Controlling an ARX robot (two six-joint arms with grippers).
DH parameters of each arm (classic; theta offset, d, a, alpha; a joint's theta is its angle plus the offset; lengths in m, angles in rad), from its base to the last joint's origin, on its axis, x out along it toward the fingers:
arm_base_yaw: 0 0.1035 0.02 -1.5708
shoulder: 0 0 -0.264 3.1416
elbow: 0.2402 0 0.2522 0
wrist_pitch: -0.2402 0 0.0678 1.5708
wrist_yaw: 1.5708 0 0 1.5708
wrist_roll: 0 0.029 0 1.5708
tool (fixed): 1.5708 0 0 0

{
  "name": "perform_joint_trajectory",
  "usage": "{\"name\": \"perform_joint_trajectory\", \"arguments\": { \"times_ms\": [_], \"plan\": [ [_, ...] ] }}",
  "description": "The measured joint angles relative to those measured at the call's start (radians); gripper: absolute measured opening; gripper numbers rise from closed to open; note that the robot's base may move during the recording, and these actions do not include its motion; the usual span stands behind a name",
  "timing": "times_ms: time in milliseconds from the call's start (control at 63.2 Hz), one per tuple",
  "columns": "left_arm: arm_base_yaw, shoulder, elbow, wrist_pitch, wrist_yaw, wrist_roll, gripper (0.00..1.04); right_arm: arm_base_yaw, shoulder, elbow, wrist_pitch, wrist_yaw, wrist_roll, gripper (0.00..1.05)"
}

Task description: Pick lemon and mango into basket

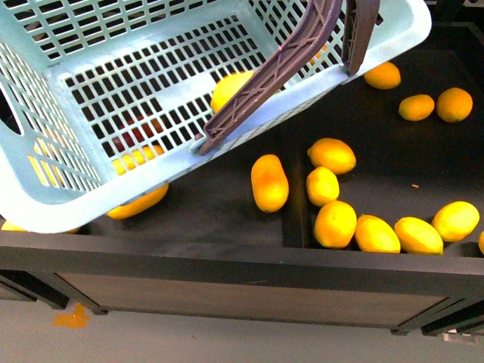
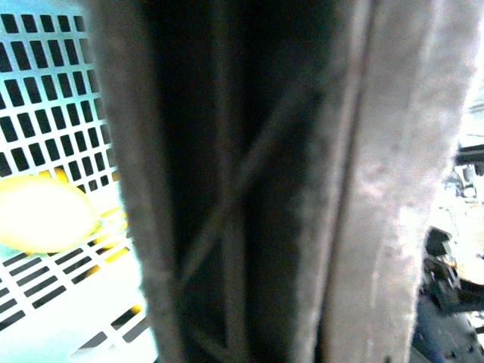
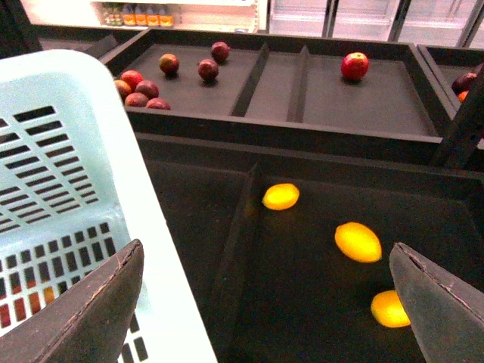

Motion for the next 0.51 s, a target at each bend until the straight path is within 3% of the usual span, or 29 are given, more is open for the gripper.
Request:
{"name": "perform_joint_trajectory", "arguments": {
  "times_ms": [63, 111, 285, 396, 507],
  "plan": [
    [-0.003, 0.0, 0.0, 0.0, 0.005, -0.006, 0.15, 0.002, -0.005, -0.053, 0.111, 0.095, 0.0, 0.86],
    [-0.004, 0.0, 0.0, 0.0, 0.006, -0.008, 0.15, -0.002, -0.023, -0.108, 0.178, 0.113, 0.001, 0.79],
    [0.004, 0.0, 0.0, 0.0, -0.012, 0.003, 0.15, -0.056, -0.184, -0.366, 0.302, 0.084, 0.002, 0.47],
    [0.002, 0.0, 0.0, 0.0, -0.004, -0.002, 0.15, -0.095, -0.292, -0.528, 0.338, 0.049, 0.003, 0.19],
    [0.002, 0.0, 0.0, 0.0, -0.003, -0.001, 0.15, -0.111, -0.355, -0.603, 0.346, 0.027, 0.0, 0.02]
  ]
}}
